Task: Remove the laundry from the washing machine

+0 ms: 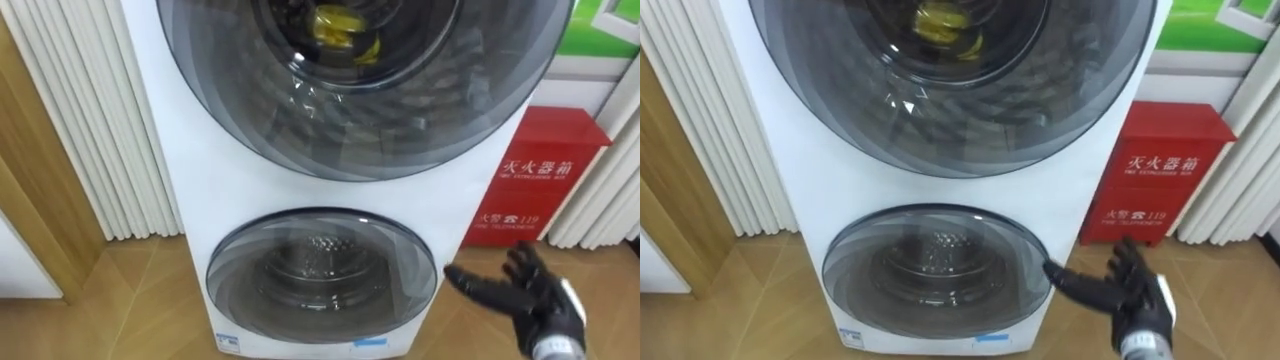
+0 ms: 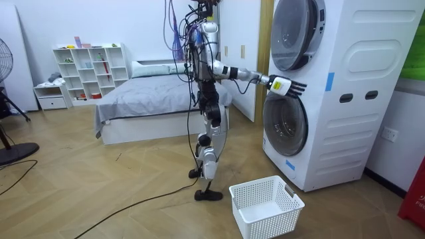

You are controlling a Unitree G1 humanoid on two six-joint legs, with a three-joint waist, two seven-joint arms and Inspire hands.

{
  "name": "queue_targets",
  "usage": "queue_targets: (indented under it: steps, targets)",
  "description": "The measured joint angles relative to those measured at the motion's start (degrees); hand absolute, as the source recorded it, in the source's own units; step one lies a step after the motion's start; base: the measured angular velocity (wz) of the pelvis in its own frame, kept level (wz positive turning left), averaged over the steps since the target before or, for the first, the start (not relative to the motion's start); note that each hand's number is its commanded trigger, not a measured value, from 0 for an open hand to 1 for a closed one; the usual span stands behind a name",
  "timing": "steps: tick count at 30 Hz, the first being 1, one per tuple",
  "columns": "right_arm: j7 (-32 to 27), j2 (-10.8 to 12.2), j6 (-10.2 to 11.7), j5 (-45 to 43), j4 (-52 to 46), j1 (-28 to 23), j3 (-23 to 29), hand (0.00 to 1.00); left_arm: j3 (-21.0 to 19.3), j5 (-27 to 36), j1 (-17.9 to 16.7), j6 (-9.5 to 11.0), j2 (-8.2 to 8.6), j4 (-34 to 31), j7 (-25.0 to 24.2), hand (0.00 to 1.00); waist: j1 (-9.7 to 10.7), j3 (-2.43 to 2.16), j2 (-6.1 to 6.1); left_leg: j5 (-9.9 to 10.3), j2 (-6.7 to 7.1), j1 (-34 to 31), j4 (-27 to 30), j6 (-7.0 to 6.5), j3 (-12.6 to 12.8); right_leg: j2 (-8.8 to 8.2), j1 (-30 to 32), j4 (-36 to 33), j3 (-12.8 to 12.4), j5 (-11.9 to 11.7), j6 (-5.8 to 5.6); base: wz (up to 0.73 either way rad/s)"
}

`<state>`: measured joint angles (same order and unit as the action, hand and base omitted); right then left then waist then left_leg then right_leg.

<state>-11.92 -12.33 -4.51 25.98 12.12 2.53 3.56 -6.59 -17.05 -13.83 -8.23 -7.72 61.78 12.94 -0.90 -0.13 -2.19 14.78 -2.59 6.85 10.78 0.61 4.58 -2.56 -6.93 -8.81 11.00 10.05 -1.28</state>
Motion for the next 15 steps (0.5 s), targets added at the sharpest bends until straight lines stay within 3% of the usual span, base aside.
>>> queue_targets:
  steps: [7, 15]
  targets:
    - [-1.21, -1.95, 0.02, -6.92, -7.67, 6.23, 0.71, 0.0, -0.04, -0.71, -0.4, -0.25, -0.14, -0.11, -0.09, 0.0, -0.41, -0.02, -0.54, -0.03, 0.0, 0.0, -0.37, 0.0, -0.01, 0.04, 0.18, 0.05, 0.02, 0.0, 0.0, 0.0]
    - [-1.82, -3.32, 0.13, -6.5, -14.67, 7.6, 0.57, 0.0, 0.1, -0.71, -0.7, 0.54, -0.37, -0.4, -0.3, 0.0, -1.87, 0.11, -1.68, -0.06, -0.1, 1.86, -1.43, -0.03, -1.9, 0.14, -0.08, -1.23, 0.05, 0.0, 0.0, -0.01]
